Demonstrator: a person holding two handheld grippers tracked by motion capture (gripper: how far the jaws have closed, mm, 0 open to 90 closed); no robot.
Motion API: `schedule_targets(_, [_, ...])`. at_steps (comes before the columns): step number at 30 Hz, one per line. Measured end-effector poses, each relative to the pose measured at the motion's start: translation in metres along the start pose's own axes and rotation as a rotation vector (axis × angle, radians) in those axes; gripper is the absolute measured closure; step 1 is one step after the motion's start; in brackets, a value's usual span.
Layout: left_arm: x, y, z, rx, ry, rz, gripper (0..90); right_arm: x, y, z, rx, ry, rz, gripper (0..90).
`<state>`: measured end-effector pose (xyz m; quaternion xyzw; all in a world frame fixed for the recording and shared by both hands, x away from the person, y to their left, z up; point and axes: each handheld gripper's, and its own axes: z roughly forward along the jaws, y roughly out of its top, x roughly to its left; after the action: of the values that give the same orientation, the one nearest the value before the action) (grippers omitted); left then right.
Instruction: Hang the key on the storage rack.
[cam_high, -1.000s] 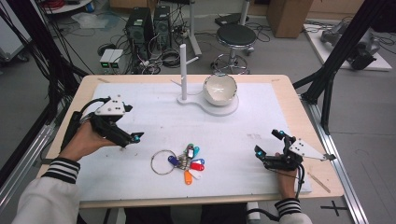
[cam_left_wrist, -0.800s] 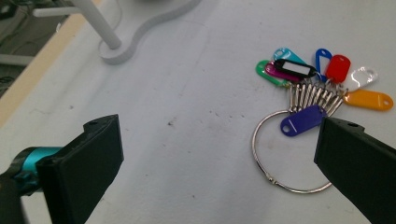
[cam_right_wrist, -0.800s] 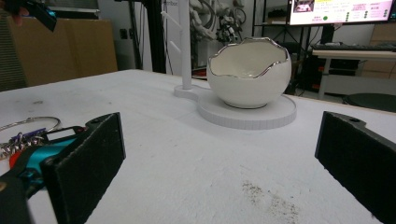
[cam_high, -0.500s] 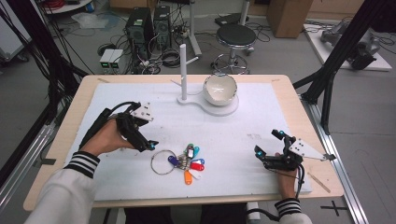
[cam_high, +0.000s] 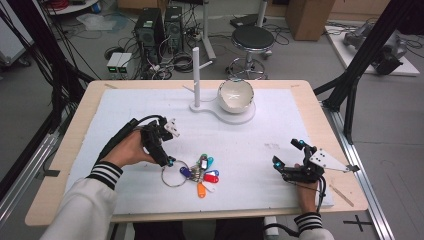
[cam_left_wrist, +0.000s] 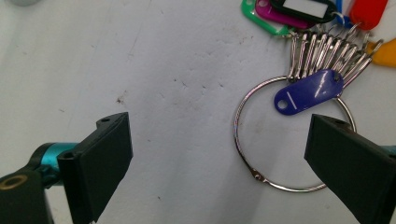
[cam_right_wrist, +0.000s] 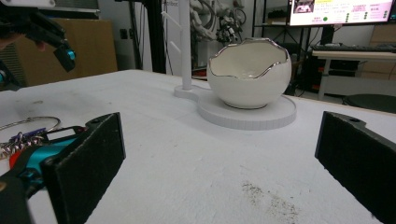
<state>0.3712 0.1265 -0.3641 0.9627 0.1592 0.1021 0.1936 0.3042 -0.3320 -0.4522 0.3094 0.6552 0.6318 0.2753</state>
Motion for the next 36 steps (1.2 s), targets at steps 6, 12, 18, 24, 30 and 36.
schedule_targets(6, [-0.001, 0.004, 0.008, 0.034, -0.009, -0.016, 10.7, 0.0, 0.0, 0.0, 0.0, 0.0, -0.001, 1.1])
schedule_targets(12, [-0.001, 0.005, 0.017, 0.109, -0.043, -0.036, 18.9, 0.0, 0.0, 0.0, -0.004, 0.0, 0.001, 1.1])
schedule_targets(18, [-0.001, 0.006, 0.022, 0.16, -0.051, -0.049, 28.6, 0.0, 0.0, 0.0, -0.003, -0.001, 0.0, 1.1])
schedule_targets(24, [-0.002, 0.007, 0.025, 0.175, -0.078, -0.083, 41.4, 0.0, 0.0, 0.0, -0.003, -0.002, 0.003, 1.1])
schedule_targets(30, [-0.001, 0.008, 0.029, 0.22, -0.085, -0.131, 50.1, 0.0, 0.0, 0.0, -0.003, -0.002, 0.003, 1.1])
schedule_targets(36, [0.0, 0.01, 0.032, 0.253, -0.094, -0.174, 56.2, 0.0, 0.0, 0.0, -0.005, -0.001, -0.001, 1.1])
